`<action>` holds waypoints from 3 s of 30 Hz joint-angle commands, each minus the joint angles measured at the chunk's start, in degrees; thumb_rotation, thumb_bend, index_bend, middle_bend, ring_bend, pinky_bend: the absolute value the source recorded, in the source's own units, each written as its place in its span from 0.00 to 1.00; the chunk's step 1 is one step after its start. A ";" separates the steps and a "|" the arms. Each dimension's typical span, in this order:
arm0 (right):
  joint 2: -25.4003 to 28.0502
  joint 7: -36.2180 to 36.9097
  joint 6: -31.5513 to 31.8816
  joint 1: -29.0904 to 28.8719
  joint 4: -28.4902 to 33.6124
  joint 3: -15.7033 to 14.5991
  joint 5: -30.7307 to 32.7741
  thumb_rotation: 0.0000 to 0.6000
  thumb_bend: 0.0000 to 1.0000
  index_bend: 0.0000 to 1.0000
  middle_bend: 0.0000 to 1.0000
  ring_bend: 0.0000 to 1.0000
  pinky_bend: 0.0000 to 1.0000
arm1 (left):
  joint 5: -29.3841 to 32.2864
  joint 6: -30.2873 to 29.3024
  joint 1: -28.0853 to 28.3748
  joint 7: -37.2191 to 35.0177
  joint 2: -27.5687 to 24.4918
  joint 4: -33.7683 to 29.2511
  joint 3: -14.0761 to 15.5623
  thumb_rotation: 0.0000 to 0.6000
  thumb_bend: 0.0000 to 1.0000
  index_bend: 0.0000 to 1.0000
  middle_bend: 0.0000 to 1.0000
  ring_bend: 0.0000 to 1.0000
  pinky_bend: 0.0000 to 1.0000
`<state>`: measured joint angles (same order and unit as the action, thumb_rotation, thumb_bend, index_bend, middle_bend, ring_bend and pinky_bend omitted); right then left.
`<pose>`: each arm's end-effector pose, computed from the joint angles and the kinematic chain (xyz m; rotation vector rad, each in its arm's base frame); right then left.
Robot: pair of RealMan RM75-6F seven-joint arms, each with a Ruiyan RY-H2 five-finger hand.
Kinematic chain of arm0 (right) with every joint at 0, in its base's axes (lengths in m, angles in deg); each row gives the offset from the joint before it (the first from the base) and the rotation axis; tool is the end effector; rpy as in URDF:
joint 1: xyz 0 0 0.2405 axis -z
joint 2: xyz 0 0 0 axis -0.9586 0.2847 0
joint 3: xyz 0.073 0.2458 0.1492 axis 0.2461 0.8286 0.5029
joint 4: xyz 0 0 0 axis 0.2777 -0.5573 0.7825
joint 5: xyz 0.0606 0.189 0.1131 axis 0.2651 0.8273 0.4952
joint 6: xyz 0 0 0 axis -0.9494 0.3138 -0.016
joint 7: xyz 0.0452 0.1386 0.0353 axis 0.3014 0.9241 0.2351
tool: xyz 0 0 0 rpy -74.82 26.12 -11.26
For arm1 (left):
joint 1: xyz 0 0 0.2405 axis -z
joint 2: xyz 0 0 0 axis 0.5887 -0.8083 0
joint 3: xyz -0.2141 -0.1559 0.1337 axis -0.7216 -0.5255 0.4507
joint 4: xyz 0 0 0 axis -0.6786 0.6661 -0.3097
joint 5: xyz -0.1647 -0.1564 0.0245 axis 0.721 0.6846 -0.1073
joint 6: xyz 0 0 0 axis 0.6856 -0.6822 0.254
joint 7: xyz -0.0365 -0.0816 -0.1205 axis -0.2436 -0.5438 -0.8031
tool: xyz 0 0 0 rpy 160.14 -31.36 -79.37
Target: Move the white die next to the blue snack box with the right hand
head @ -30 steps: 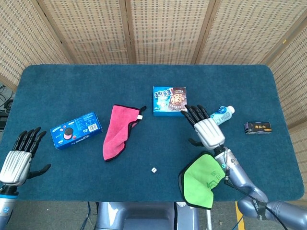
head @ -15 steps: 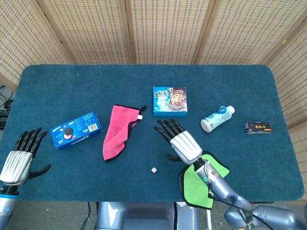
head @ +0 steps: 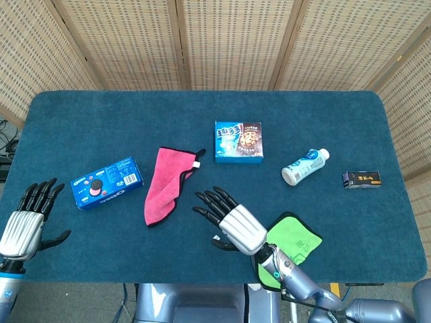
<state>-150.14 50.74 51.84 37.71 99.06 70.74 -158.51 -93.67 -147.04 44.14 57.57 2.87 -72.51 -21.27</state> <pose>-0.1003 -0.2772 -0.0256 2.0120 -0.7825 1.4974 -0.3258 0.2012 0.1341 -1.5069 -0.8735 -0.9720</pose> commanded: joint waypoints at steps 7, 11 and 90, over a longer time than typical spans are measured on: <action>-1.62 0.91 -0.48 0.13 -2.32 -0.82 0.98 1.00 0.26 0.30 0.00 0.00 0.00 | -0.35 0.22 0.09 0.37 0.17 -0.05 0.27 1.00 0.20 0.00 0.00 0.00 0.00; -2.51 1.82 -0.53 0.33 -3.79 -1.73 0.88 1.00 0.26 0.36 0.00 0.00 0.00 | -0.25 0.53 0.19 0.60 0.34 0.10 0.32 1.00 0.20 0.00 0.00 0.00 0.00; -17.60 5.93 -8.27 -0.51 -25.23 -3.66 7.46 1.00 0.34 0.41 0.00 0.00 0.00 | -1.45 0.60 0.18 0.84 -0.31 -1.25 1.07 1.00 0.20 0.00 0.00 0.00 0.00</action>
<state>-167.73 56.78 43.67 37.17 73.94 67.14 -151.14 -95.12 -146.43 44.32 58.41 2.56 -73.76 -20.19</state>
